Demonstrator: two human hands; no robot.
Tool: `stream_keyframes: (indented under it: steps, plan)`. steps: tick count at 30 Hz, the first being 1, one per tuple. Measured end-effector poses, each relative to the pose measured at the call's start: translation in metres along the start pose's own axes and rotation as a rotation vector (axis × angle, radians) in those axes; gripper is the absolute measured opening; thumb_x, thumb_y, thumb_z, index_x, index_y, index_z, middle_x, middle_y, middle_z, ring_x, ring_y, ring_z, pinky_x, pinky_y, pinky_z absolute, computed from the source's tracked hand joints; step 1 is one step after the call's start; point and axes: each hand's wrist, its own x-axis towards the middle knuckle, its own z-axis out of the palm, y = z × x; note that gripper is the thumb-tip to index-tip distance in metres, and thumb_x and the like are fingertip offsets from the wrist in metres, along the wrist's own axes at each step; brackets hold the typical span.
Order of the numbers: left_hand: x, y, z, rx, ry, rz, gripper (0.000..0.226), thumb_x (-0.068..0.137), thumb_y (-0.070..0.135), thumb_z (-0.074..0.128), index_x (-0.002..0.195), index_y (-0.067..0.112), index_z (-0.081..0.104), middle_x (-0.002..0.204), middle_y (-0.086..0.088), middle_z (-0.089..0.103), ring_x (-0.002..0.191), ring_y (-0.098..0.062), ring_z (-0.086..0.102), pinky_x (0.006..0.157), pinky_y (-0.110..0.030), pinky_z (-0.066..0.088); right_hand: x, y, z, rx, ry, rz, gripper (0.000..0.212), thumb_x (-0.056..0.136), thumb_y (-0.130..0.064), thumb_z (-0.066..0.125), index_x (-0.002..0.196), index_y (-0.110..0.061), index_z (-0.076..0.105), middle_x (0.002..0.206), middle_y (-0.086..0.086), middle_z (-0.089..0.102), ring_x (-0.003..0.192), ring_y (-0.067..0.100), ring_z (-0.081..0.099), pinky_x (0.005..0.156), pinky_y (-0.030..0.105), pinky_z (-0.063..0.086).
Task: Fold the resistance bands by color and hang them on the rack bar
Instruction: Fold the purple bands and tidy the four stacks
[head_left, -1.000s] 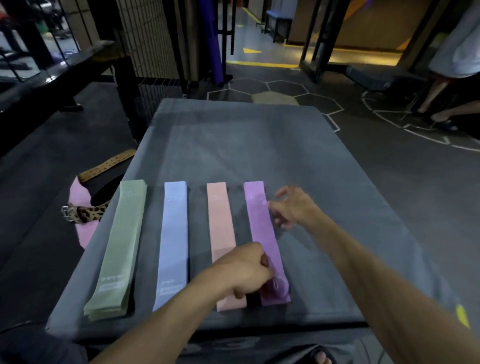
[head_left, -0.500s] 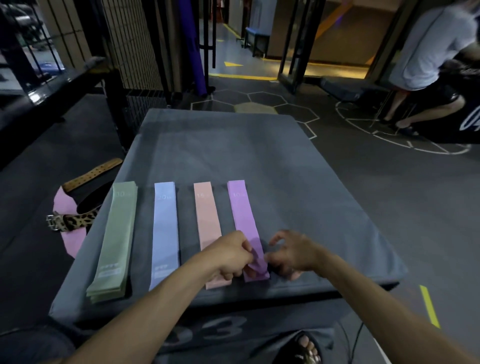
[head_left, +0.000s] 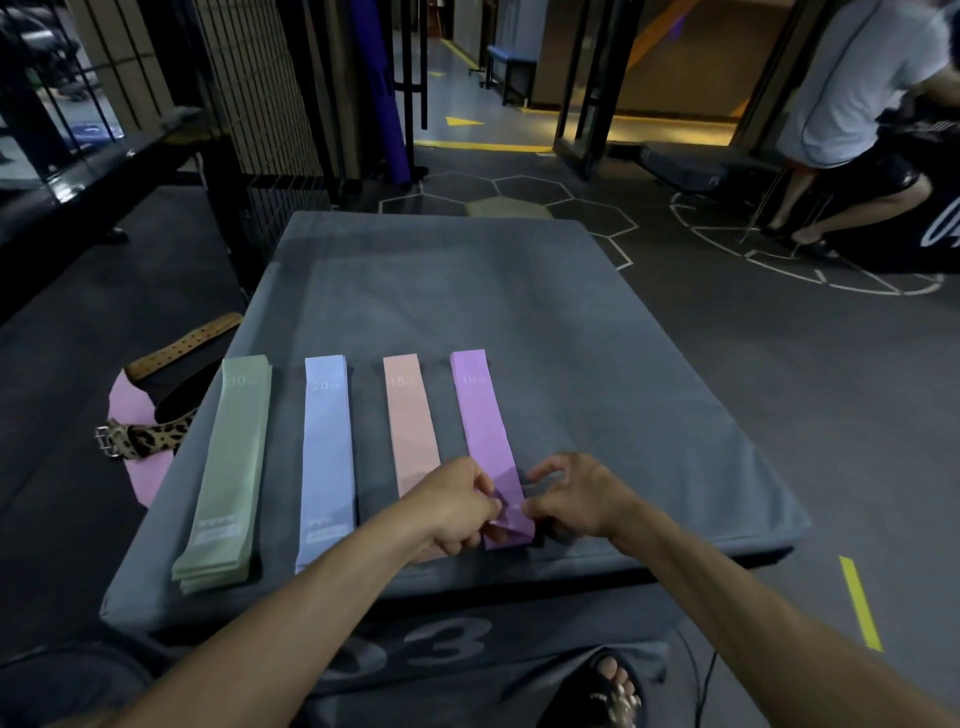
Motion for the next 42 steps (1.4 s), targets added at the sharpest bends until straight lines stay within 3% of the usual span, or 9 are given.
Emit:
stream_keyframes:
  steps: [4,8,10,13,17,21,25,31,42]
  plan:
    - [-0.006,0.003,-0.001,0.274,0.000,0.077,0.013,0.099,0.017,0.052,0.089,0.018,0.061,0.078,-0.001,0.078,0.051,-0.011,0.052,0.049,-0.022,0.039,0.005,0.006,0.003,-0.021,0.022,-0.027,0.040,0.072,-0.016,0.082,0.109,-0.014,0.067,0.071,0.007,0.069,0.045,0.008,0.053,0.050,0.021,0.042]
    - [-0.013,0.008,-0.004,0.438,-0.016,0.132,0.021,0.102,0.026,0.051,0.102,0.013,0.067,0.083,0.002,0.079,0.085,-0.015,0.068,0.072,-0.028,0.051,0.009,0.009,0.005,-0.051,0.042,-0.062,0.037,0.072,-0.022,0.084,0.105,-0.017,0.066,0.072,0.004,0.068,0.047,0.004,0.052,0.050,0.016,0.040]
    - [-0.013,0.009,-0.006,0.450,-0.027,0.145,0.021,0.102,0.028,0.051,0.103,0.014,0.066,0.082,0.003,0.079,0.092,-0.018,0.070,0.082,-0.032,0.055,0.011,0.010,0.004,-0.079,0.035,-0.076,0.031,0.074,-0.024,0.083,0.098,-0.021,0.065,0.074,0.002,0.069,0.049,0.004,0.054,0.055,0.018,0.042]
    - [-0.008,0.010,-0.009,0.449,0.005,0.185,0.015,0.101,0.027,0.052,0.104,0.016,0.062,0.084,0.001,0.079,0.091,-0.018,0.067,0.076,-0.031,0.051,0.025,0.008,-0.002,-0.049,0.033,-0.098,0.017,0.077,-0.024,0.081,0.085,-0.023,0.066,0.069,0.000,0.070,0.046,0.002,0.055,0.061,0.023,0.046]
    - [0.008,0.008,-0.020,0.467,0.104,0.283,0.003,0.099,0.025,0.055,0.100,0.022,0.057,0.094,0.000,0.070,0.087,-0.022,0.062,0.072,-0.035,0.050,0.065,-0.025,-0.021,-0.158,0.135,-0.187,0.007,0.083,-0.018,0.073,0.090,-0.020,0.072,0.073,0.001,0.072,0.058,0.006,0.062,0.064,0.019,0.044]
    - [0.030,0.004,-0.031,0.739,0.254,0.449,0.009,0.097,0.024,0.054,0.106,0.024,0.056,0.105,-0.004,0.067,0.093,-0.030,0.060,0.074,-0.040,0.052,0.130,-0.071,-0.030,-0.316,0.242,-0.332,0.017,0.086,-0.017,0.066,0.100,-0.021,0.074,0.090,0.003,0.077,0.087,0.021,0.071,0.080,0.026,0.054]
    - [0.049,-0.001,-0.041,0.865,0.283,0.532,0.026,0.096,0.017,0.057,0.121,0.020,0.059,0.113,-0.004,0.057,0.105,-0.031,0.055,0.078,-0.045,0.051,0.186,-0.099,-0.027,-0.501,0.218,-0.460,0.029,0.085,-0.017,0.066,0.113,-0.017,0.071,0.116,0.007,0.071,0.107,0.027,0.065,0.094,0.032,0.051]
    - [0.062,-0.013,-0.045,0.951,0.312,0.629,0.045,0.093,0.012,0.062,0.136,0.026,0.058,0.119,-0.001,0.053,0.108,-0.026,0.041,0.083,-0.039,0.040,0.222,-0.108,-0.025,-0.613,0.090,-0.513,0.016,0.086,-0.025,0.071,0.100,-0.017,0.073,0.101,0.005,0.075,0.093,0.025,0.068,0.087,0.037,0.055]
    - [0.067,-0.009,-0.042,0.934,0.315,0.604,0.043,0.096,0.011,0.059,0.136,0.027,0.058,0.112,-0.001,0.055,0.102,-0.025,0.044,0.086,-0.038,0.037,0.223,-0.122,-0.030,-0.634,0.040,-0.498,0.008,0.081,-0.023,0.077,0.088,-0.025,0.074,0.093,-0.002,0.075,0.089,0.019,0.069,0.086,0.036,0.057]
